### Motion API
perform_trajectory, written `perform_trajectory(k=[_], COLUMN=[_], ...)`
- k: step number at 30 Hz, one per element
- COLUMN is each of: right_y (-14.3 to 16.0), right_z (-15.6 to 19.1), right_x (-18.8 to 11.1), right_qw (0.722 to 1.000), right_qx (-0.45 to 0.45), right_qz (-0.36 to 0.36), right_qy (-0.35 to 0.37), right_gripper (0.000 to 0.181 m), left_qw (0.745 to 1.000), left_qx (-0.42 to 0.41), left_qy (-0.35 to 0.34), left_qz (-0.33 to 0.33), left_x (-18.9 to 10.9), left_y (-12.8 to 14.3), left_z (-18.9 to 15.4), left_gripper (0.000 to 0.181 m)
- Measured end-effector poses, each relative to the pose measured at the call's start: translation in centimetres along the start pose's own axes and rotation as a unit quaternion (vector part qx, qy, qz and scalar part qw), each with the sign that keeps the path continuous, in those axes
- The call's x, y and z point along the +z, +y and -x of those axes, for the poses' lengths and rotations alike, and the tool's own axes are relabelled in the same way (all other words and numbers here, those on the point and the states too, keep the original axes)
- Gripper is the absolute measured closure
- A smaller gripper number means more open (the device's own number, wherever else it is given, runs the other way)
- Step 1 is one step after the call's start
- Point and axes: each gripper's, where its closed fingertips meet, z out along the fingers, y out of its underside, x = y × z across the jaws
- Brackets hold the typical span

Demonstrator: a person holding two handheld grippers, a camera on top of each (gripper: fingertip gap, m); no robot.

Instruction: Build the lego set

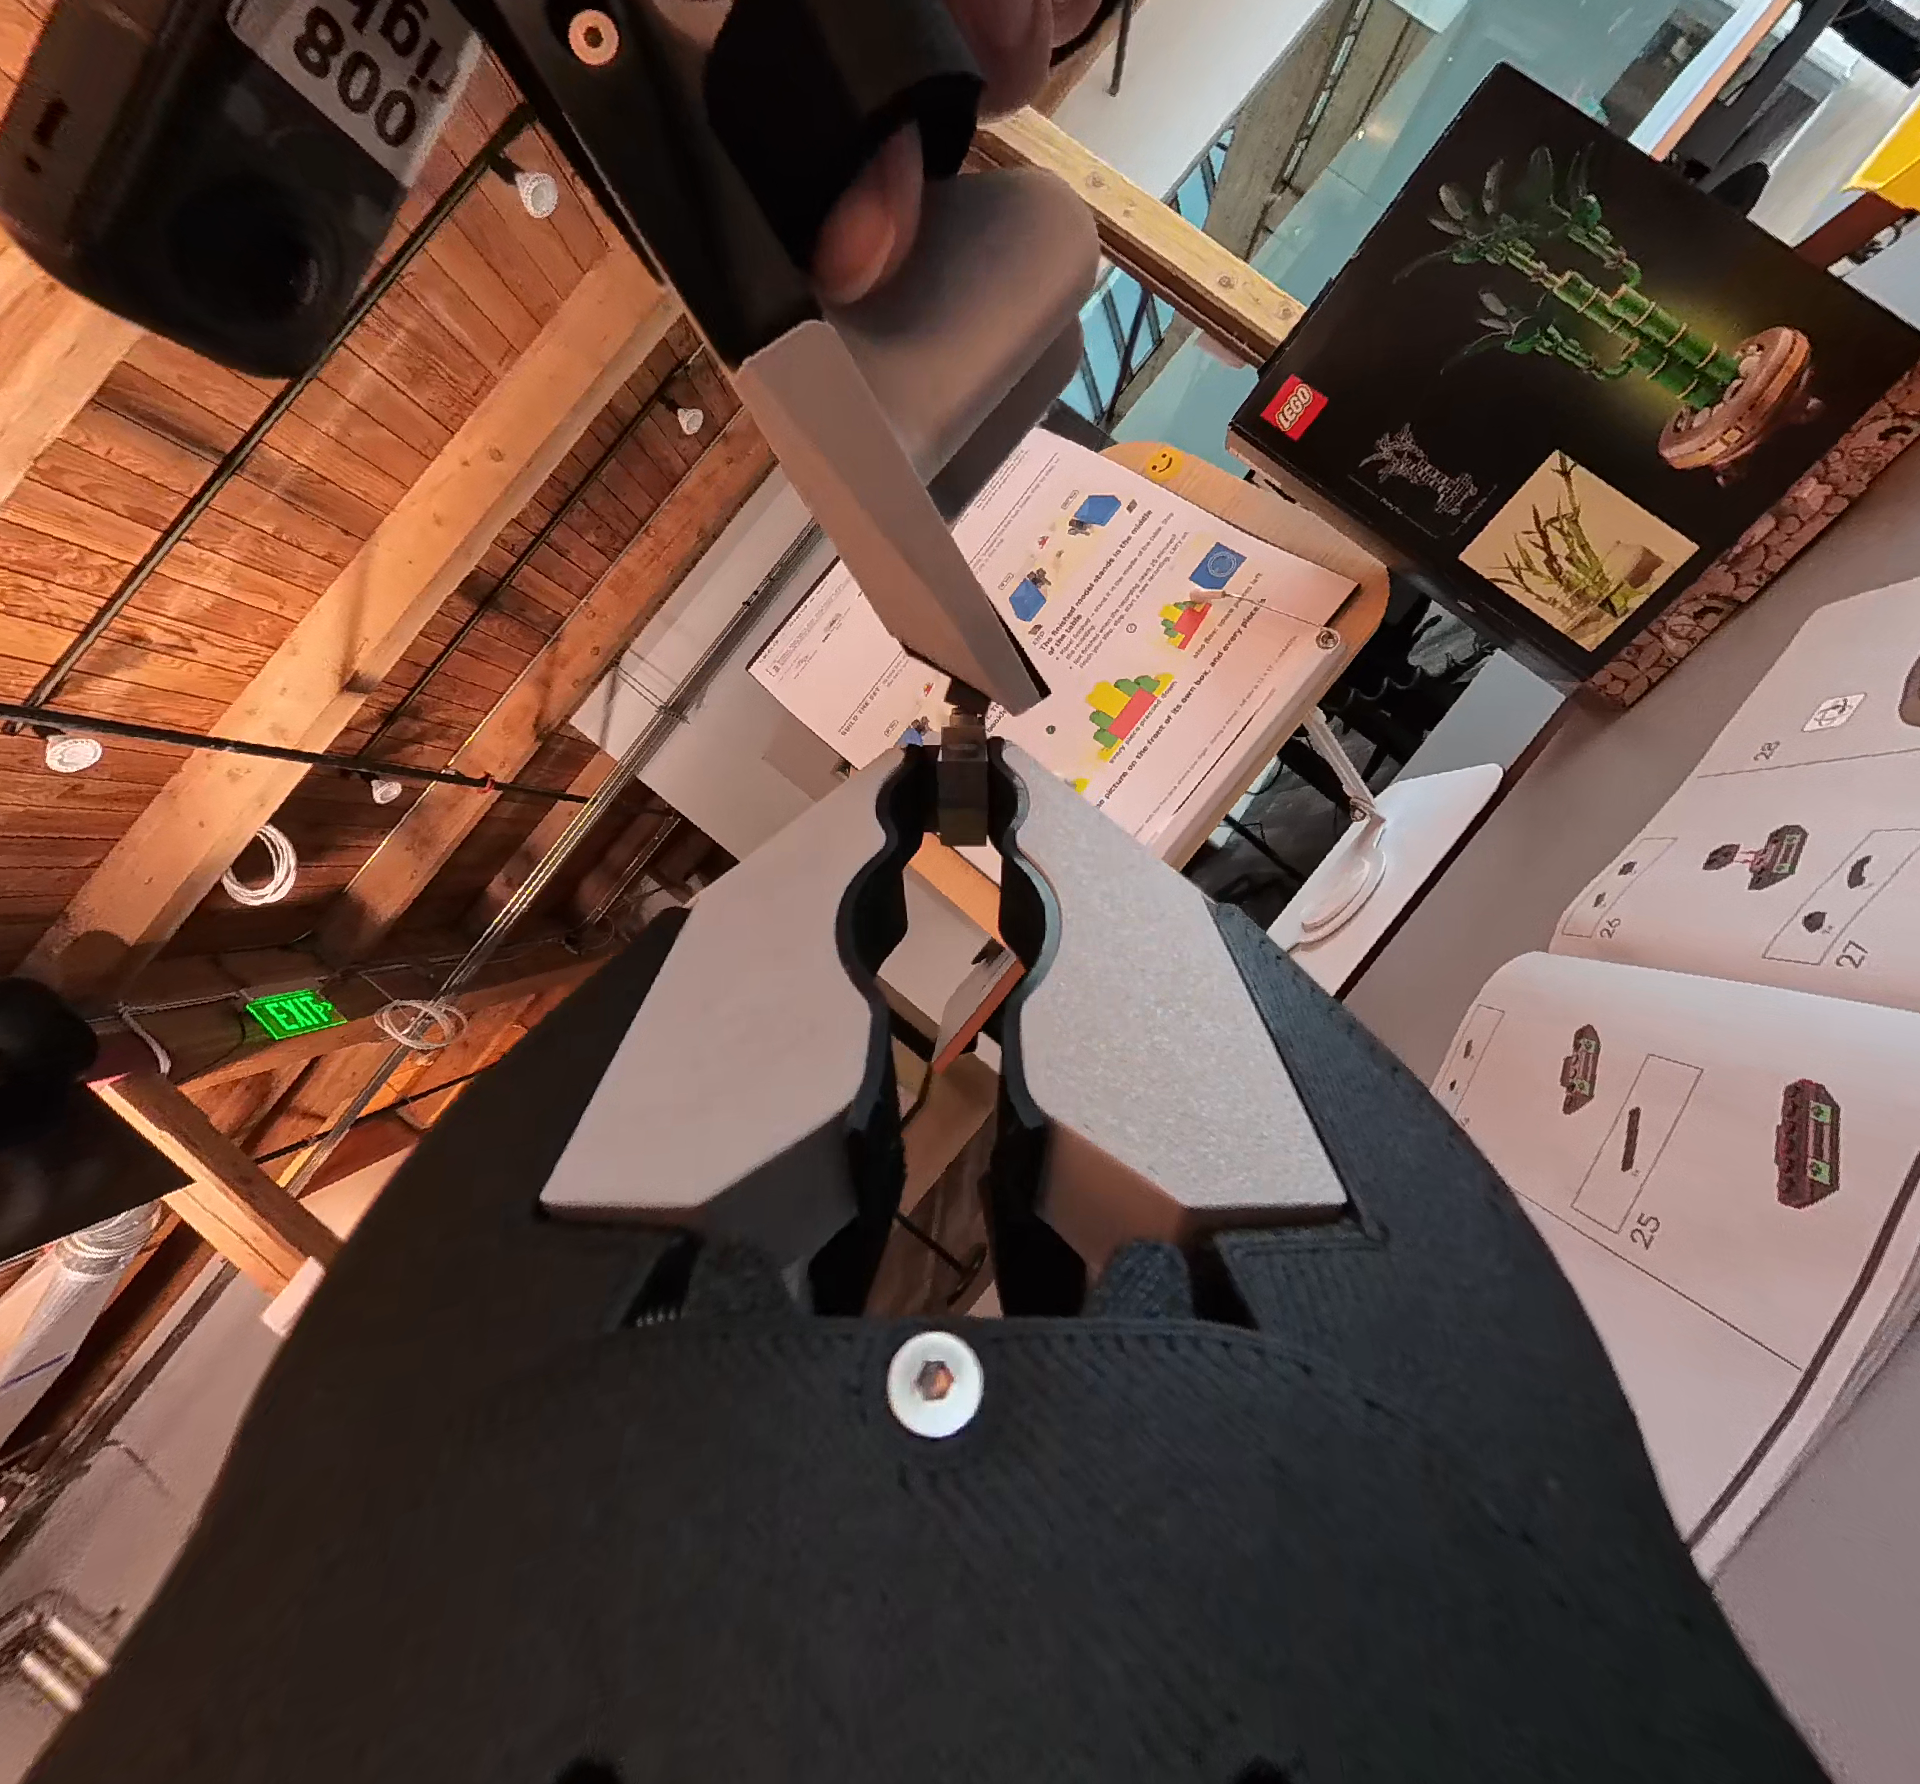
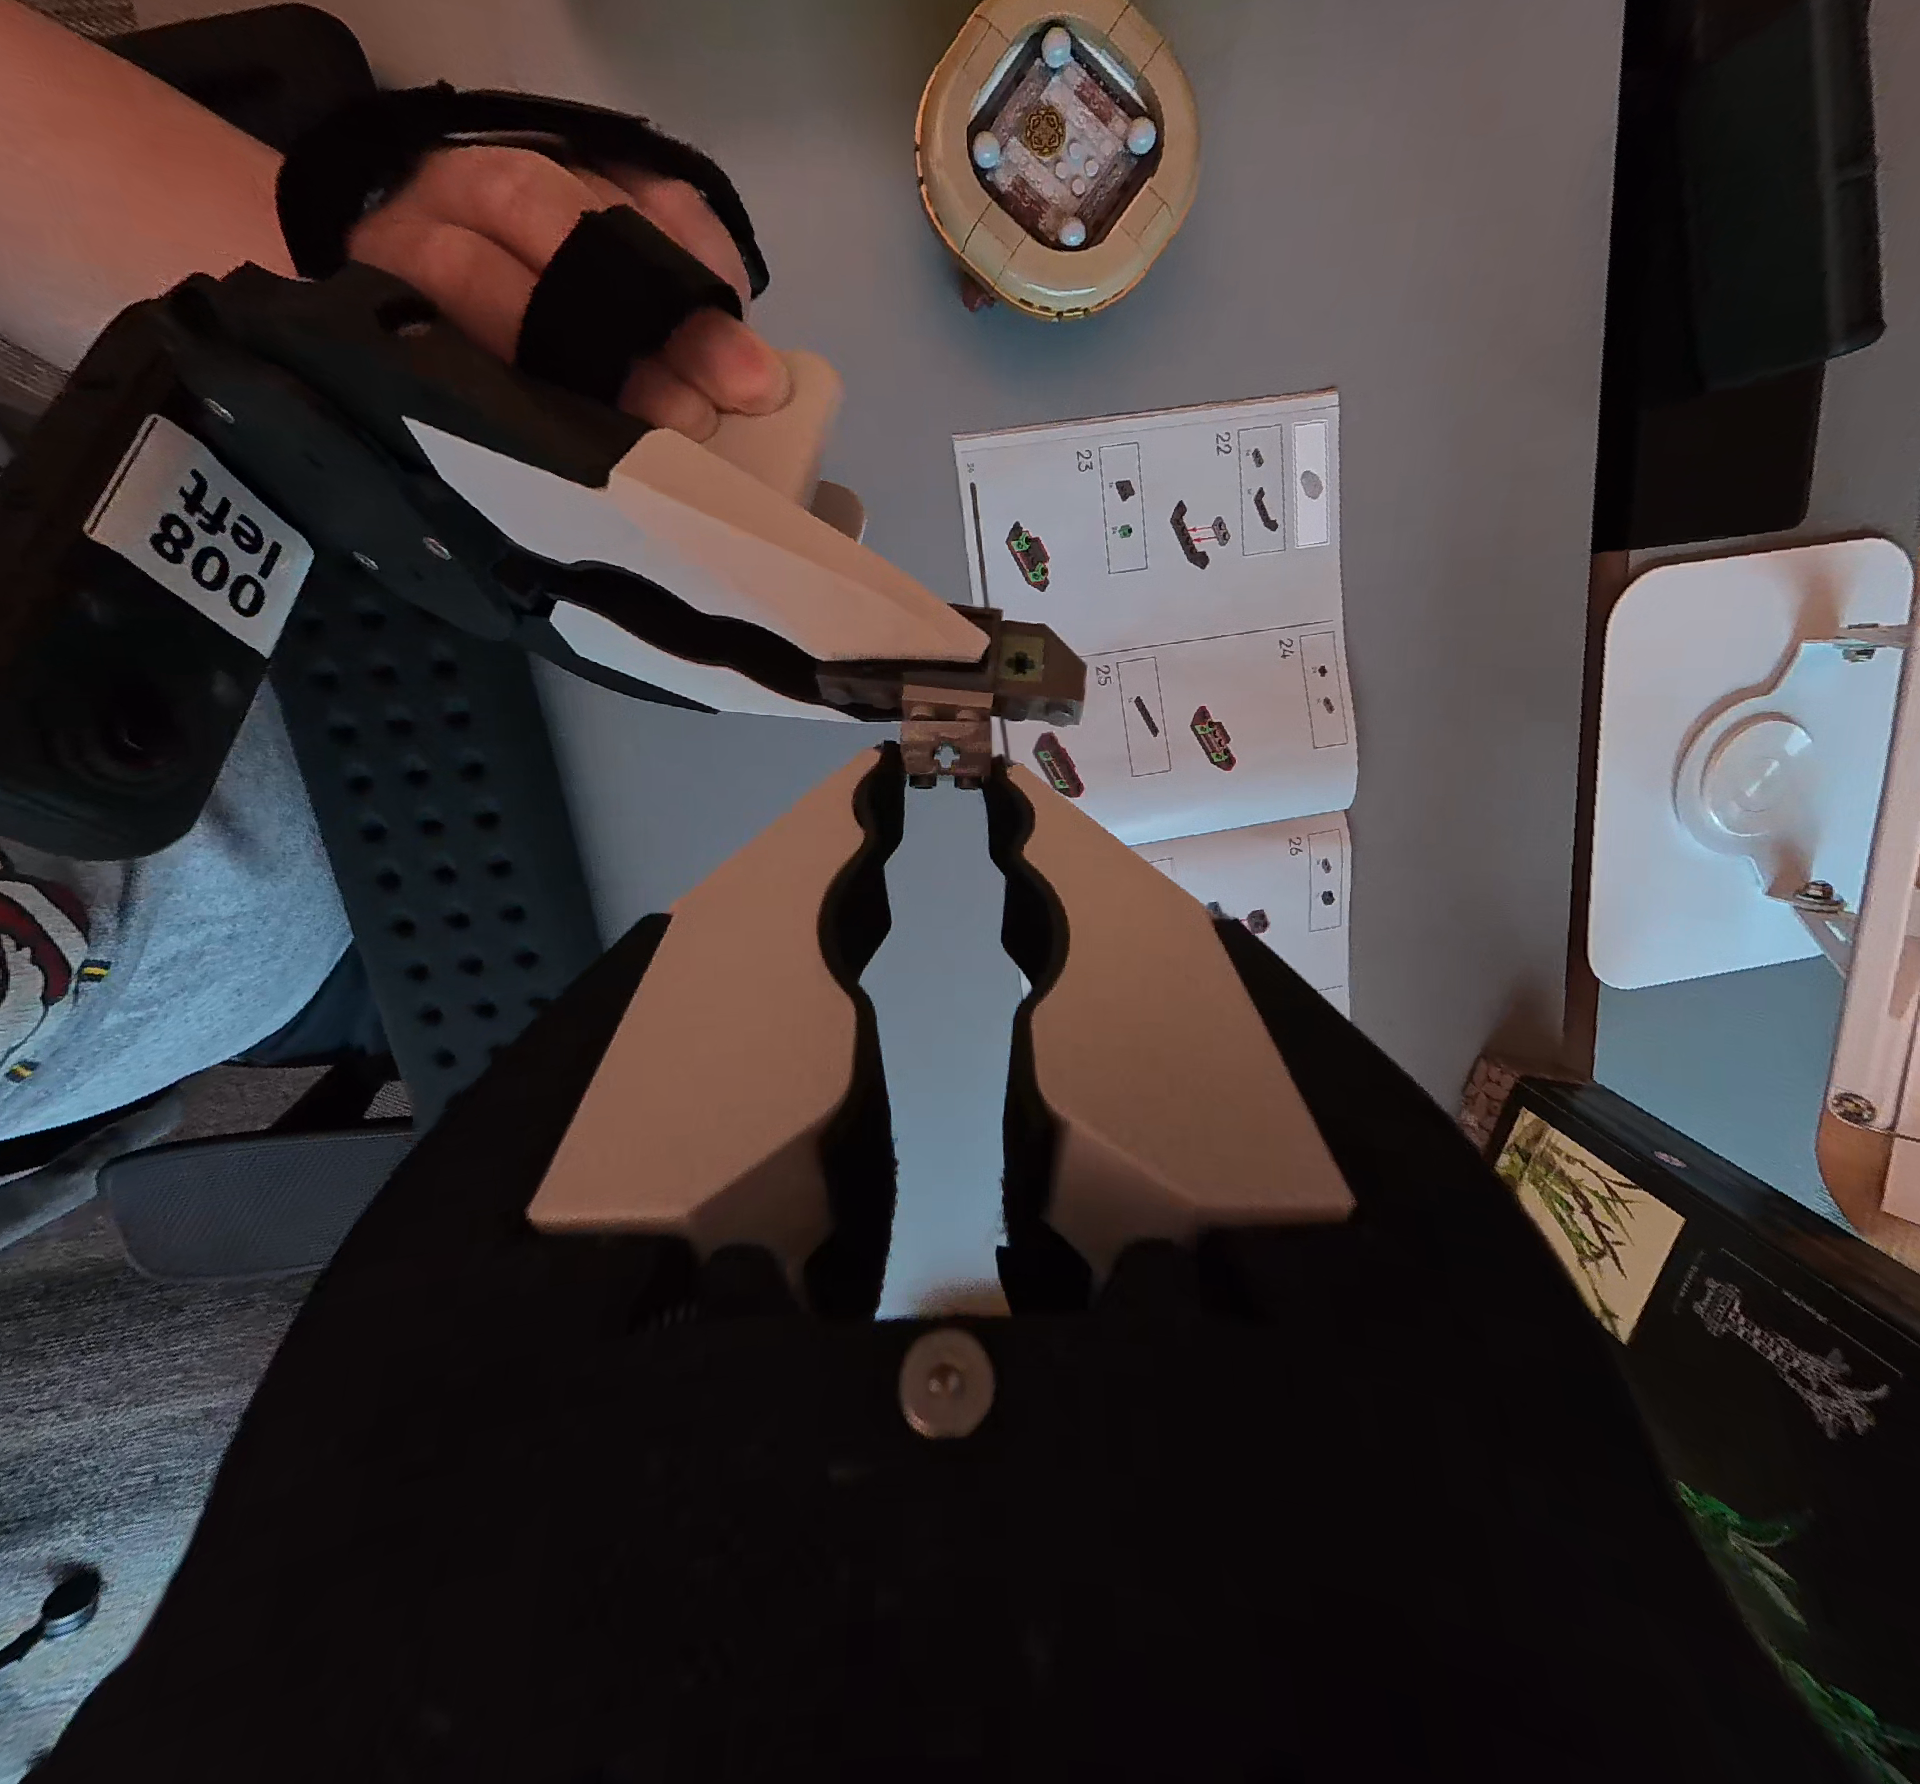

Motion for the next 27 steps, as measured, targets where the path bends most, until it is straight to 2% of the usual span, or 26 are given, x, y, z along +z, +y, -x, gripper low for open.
perform_trajectory(k=[8, 19, 27], right_y=[0.8, 1.5, 1.9], right_z=[-0.3, -0.3, 0.1], right_x=[0.5, 0.8, 0.7], right_qw=[0.997, 0.990, 0.988], right_qx=[-0.021, -0.002, 0.039], right_qz=[0.056, 0.128, 0.139], right_qy=[0.048, 0.066, 0.057], right_gripper=[0.168, 0.168, 0.167], left_qw=[0.999, 0.998, 0.997], left_qx=[0.030, 0.048, 0.069], left_qy=[0.015, 0.033, 0.035], left_qz=[0.004, 0.000, -0.003], left_x=[0.1, -0.1, -0.2], left_y=[0.2, 0.2, 0.0], left_z=[-0.8, -1.4, -1.6], left_gripper=[0.173, 0.173, 0.172])
